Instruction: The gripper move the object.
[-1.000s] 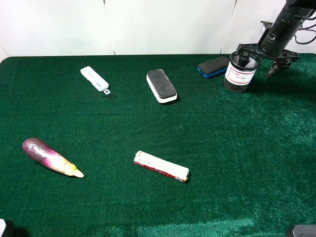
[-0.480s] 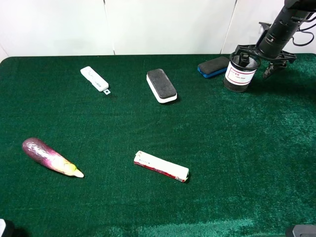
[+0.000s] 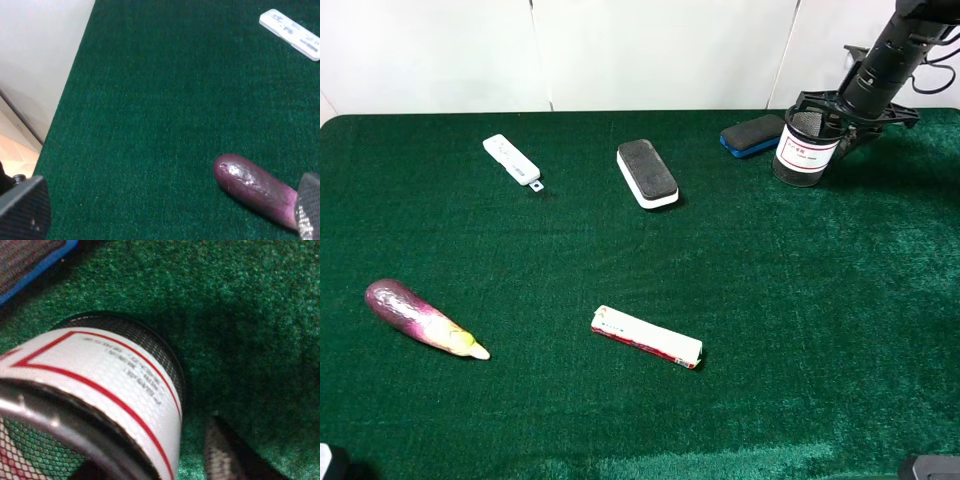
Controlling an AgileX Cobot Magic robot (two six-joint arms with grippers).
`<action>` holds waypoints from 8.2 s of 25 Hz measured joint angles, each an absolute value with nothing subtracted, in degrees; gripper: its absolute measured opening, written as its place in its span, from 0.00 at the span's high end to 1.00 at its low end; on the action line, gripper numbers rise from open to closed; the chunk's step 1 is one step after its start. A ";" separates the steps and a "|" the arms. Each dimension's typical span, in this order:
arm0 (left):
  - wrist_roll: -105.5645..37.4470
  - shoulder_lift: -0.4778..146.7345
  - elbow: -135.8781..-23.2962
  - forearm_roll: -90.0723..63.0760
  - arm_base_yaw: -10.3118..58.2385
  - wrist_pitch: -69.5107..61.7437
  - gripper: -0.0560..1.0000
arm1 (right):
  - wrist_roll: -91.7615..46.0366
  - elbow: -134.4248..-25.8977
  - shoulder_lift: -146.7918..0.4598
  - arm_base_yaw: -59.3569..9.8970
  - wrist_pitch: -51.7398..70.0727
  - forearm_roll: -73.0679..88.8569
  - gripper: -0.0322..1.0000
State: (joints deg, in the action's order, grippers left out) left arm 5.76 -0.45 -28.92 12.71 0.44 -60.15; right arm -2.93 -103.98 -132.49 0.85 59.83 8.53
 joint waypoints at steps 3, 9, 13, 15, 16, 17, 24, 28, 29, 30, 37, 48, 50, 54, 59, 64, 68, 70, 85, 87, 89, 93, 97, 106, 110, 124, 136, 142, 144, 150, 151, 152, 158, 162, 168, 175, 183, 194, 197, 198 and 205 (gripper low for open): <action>5.76 -0.45 -28.92 12.71 0.44 -60.15 0.01 | -2.93 -103.98 -132.49 0.85 59.83 8.67 0.91; 5.76 -0.45 -28.92 12.71 0.44 -60.15 0.01 | -2.93 -103.98 -132.49 0.85 59.89 8.73 0.92; 5.76 -0.45 -28.92 12.71 0.44 -60.15 0.01 | -2.93 -103.98 -132.49 0.85 59.89 8.73 0.92; 5.76 -0.45 -28.92 12.71 0.44 -60.15 0.01 | -2.93 -103.98 -132.49 0.85 59.89 8.73 0.92; 5.76 -0.45 -28.92 12.71 0.44 -60.15 0.01 | -2.93 -103.98 -132.49 0.85 59.89 8.73 0.92; 5.76 -0.45 -28.92 12.71 0.44 -60.15 0.01 | -2.93 -103.98 -132.49 0.85 59.89 8.73 0.92; 5.76 -0.45 -28.92 12.71 0.44 -60.15 0.01 | -2.93 -104.14 -132.19 0.85 60.37 8.56 0.92; 5.76 -0.45 -28.92 12.71 0.44 -60.15 0.01 | -2.93 -105.64 -130.86 0.85 62.22 8.30 0.92; 5.76 -0.45 -28.92 12.71 0.44 -60.15 0.01 | -2.93 -106.09 -130.24 0.85 62.92 8.30 0.92; 5.76 -0.45 -28.92 12.71 0.44 -60.15 0.01 | -2.93 -106.57 -129.74 0.85 63.43 8.30 0.92; 5.76 -0.45 -28.92 12.71 0.44 -60.15 0.01 | -2.31 -107.07 -125.69 0.85 66.90 8.30 0.92; 5.76 -0.45 -28.92 12.71 0.44 -60.15 0.01 | -1.21 -105.81 -119.09 0.85 69.47 8.30 0.92; 5.76 -0.45 -28.92 12.71 0.44 -60.15 0.01 | -0.96 -104.65 -117.56 0.85 69.32 8.30 0.92; 5.76 -0.45 -28.92 12.71 0.44 -60.15 0.01 | -0.59 -100.26 -113.21 0.71 69.41 8.29 0.92; 5.76 -0.45 -28.92 12.71 0.44 -60.15 0.01 | -0.41 -94.73 -108.68 -2.14 69.60 7.90 0.92; 5.76 -0.45 -28.92 12.71 0.44 -60.15 0.01 | -0.35 -91.70 -106.33 -8.07 69.59 7.86 0.92; 5.76 -0.45 -28.92 12.71 0.44 -60.15 0.01 | -0.35 -88.54 -104.88 -11.95 69.59 7.73 0.92; 5.76 -0.45 -28.92 12.71 0.44 -60.15 0.01 | -0.35 -86.85 -104.23 -13.89 69.59 7.61 0.92; 5.76 -0.45 -28.92 12.71 0.44 -60.15 0.01 | -0.35 -81.88 -103.61 -29.09 69.50 6.95 0.92; 5.76 -0.45 -28.92 12.71 0.44 -60.15 0.01 | -0.35 -80.54 -103.59 -30.52 68.95 6.95 0.92; 5.76 -0.45 -28.92 12.71 0.44 -60.15 0.01 | -0.35 -78.81 -103.59 -31.78 67.76 7.02 0.92; 5.76 -0.45 -28.92 12.71 0.44 -60.15 0.01 | -0.35 -75.26 -103.59 -34.04 63.78 7.20 0.92; 5.76 -0.45 -28.92 12.71 0.44 -60.15 0.01 | -0.34 -72.20 -103.59 -34.84 59.00 7.26 0.92; 5.76 -0.45 -28.92 12.71 0.44 -60.15 0.01 | -0.34 -62.91 -103.55 -34.96 49.53 5.49 0.92; 5.76 -0.45 -28.92 12.71 0.44 -60.15 0.01 | -0.34 -59.85 -103.55 -34.96 46.06 4.79 0.92; 5.76 -0.45 -28.92 12.71 0.44 -60.15 0.01 | -0.34 -52.69 -103.53 -34.96 37.81 2.79 0.92; 5.76 -0.45 -28.92 12.71 0.44 -60.15 0.01 | 0.91 -52.63 -103.53 -34.96 37.45 2.73 0.91; 5.76 -0.45 -28.92 12.71 0.44 -60.15 0.01 | 1.95 -52.63 -103.53 -34.96 37.45 2.73 0.47; 5.76 -0.45 -28.92 12.71 0.44 -60.15 0.01 | 2.00 -52.63 -103.53 -34.96 37.45 2.69 0.36; 5.76 -0.45 -28.92 12.71 0.44 -60.15 0.01 | 2.00 -52.63 -103.53 -34.96 37.79 2.41 0.30; 5.76 -0.45 -28.92 12.71 0.44 -60.15 0.01 | 2.01 -52.74 -103.53 -34.96 38.17 2.41 0.30; 5.76 -0.45 -28.92 12.71 0.44 -60.15 0.01 | 2.06 -53.25 -103.53 -34.96 39.15 2.30 0.30; 5.76 -0.45 -28.92 12.71 0.44 -60.15 0.01 | 2.17 -59.10 -103.53 -34.96 46.58 1.96 0.30; 5.76 -0.45 -28.92 12.71 0.44 -60.15 0.01 | 2.21 -63.67 -103.02 -34.96 51.90 1.90 0.30; 5.76 -0.45 -28.92 12.71 0.44 -60.15 0.01 | 2.21 -67.34 -96.96 -34.96 57.38 1.88 0.30; 5.76 -0.45 -28.92 12.71 0.44 -60.15 0.01 | 2.57 -67.97 -88.65 -35.09 66.35 1.88 0.30; 5.76 -0.45 -28.92 12.71 0.44 -60.15 0.01 | 3.98 -67.97 -78.37 -35.09 69.42 3.16 0.30; 5.76 -0.45 -28.92 12.71 0.44 -60.15 0.01 | 6.10 -63.80 -61.61 -35.09 69.60 4.23 0.30; 5.76 -0.45 -28.92 12.71 0.44 -60.15 0.01 | 6.10 -60.63 -56.49 -35.09 69.65 4.23 0.30; 5.76 -0.45 -28.92 12.71 0.44 -60.15 0.01 | 6.10 -59.64 -54.69 -35.09 69.65 4.23 0.30; 5.76 -0.45 -28.92 12.71 0.44 -60.15 0.01 | 6.10 -52.52 -42.73 -35.09 69.72 2.70 0.30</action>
